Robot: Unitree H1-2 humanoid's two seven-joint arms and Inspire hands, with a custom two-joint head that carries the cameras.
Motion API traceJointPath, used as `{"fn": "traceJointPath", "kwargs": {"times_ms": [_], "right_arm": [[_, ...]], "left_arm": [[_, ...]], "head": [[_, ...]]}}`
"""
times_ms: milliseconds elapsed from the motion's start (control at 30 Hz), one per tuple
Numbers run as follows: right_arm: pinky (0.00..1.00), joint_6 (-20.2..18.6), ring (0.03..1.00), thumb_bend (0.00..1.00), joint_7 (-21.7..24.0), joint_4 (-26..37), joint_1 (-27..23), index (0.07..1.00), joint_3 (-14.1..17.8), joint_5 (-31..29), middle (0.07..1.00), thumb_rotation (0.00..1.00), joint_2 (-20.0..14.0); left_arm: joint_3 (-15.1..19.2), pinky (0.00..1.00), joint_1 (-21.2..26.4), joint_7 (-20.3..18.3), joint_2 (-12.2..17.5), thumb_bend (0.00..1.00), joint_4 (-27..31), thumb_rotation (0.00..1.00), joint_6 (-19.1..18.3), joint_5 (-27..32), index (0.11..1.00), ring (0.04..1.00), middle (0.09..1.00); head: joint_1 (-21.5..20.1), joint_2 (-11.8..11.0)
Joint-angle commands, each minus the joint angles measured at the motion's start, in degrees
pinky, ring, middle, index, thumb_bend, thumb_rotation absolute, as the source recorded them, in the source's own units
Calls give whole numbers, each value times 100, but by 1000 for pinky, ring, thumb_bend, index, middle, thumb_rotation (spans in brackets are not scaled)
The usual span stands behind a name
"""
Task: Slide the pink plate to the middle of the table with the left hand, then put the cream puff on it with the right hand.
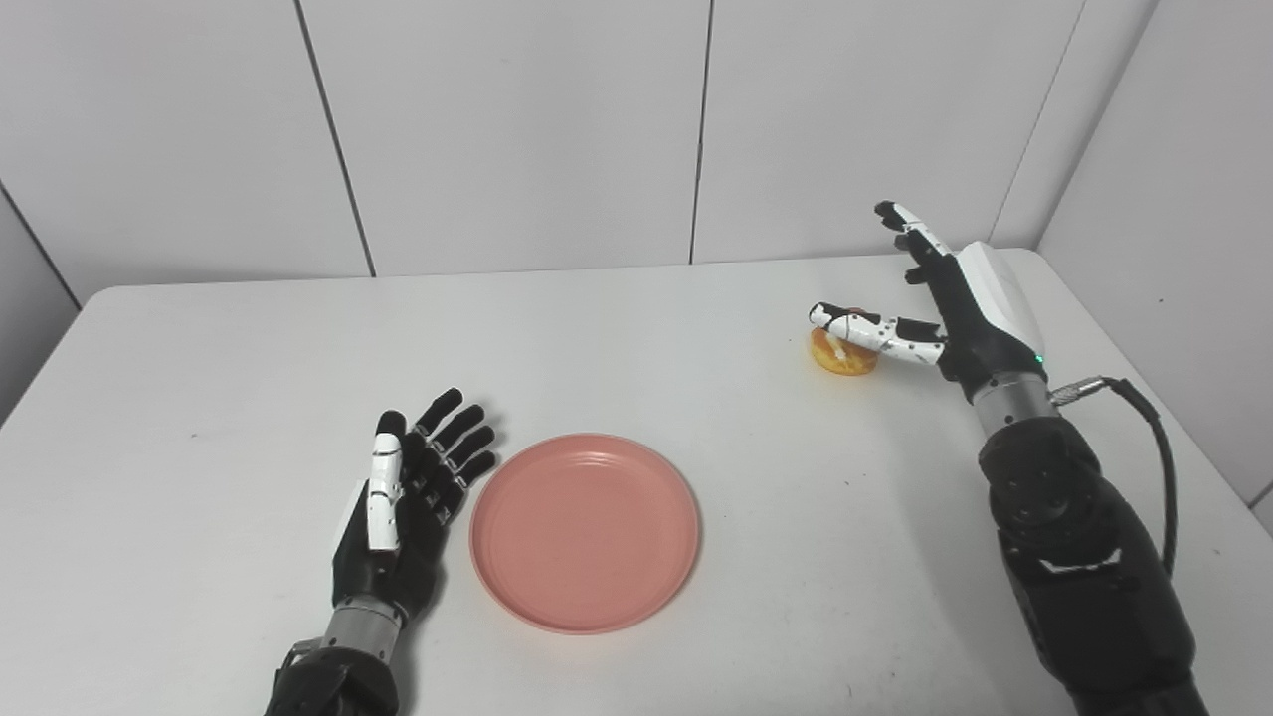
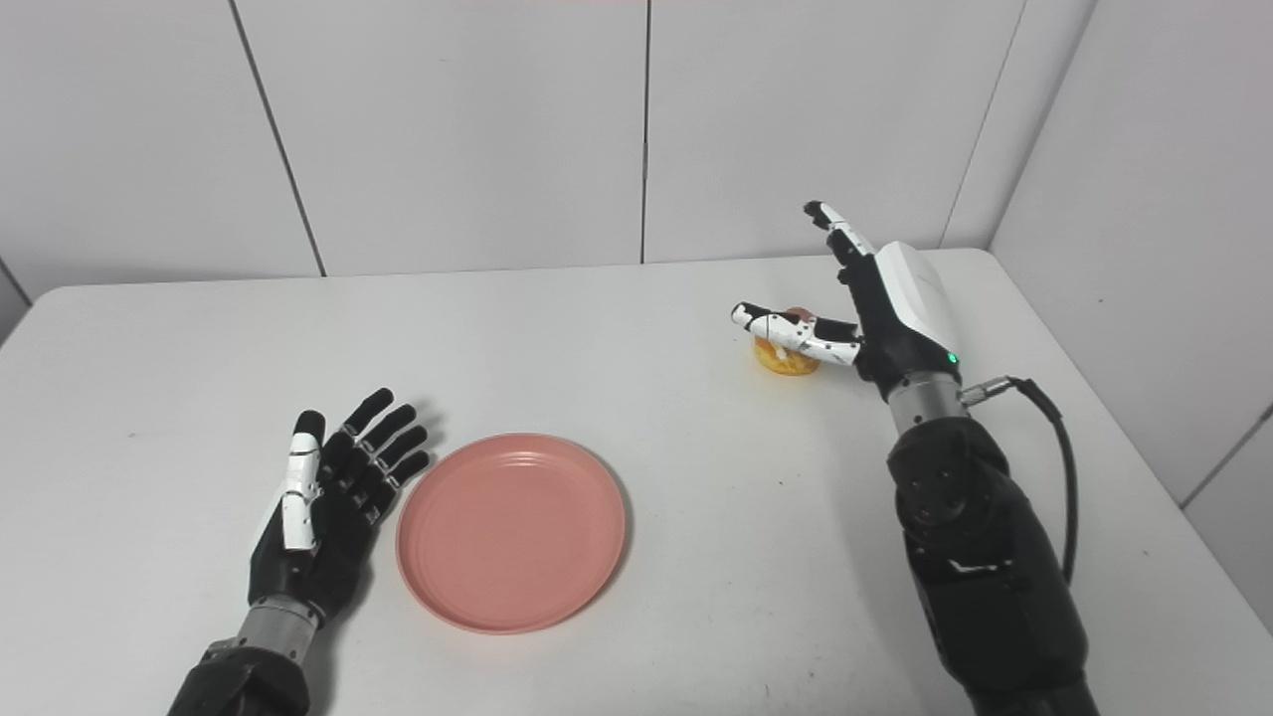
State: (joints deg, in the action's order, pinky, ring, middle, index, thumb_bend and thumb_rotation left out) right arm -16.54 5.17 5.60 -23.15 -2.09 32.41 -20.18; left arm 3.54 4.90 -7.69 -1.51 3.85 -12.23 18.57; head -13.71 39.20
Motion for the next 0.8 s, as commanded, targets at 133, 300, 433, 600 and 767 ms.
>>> {"fn": "traceJointPath", "kwargs": {"times_ms": [133,300,433,600,767], "right_arm": [[733,-60,845,882,54,-305,-575,898,-141,267,890,592,-310],[726,-132,848,893,135,-703,-822,904,-244,348,899,563,-369],[721,-229,859,899,261,-1137,-1044,908,-332,365,924,496,-387],[701,-247,850,913,260,-1678,-1289,907,-448,377,925,459,-386],[679,-76,838,916,210,-2286,-1539,911,-588,314,917,421,-407]], "left_arm": [[-23,844,43,-58,-9,523,20,1000,146,21,828,834,841],[-21,845,27,-48,-12,527,41,1000,137,12,832,835,842],[-16,848,19,-47,0,533,51,1000,123,10,832,838,844],[-16,847,15,-5,2,539,72,1000,69,-25,830,835,840],[-12,848,16,-60,20,536,37,1000,109,17,834,837,844]], "head": [[22,6],[19,0],[23,6],[20,-5],[18,-30]]}}
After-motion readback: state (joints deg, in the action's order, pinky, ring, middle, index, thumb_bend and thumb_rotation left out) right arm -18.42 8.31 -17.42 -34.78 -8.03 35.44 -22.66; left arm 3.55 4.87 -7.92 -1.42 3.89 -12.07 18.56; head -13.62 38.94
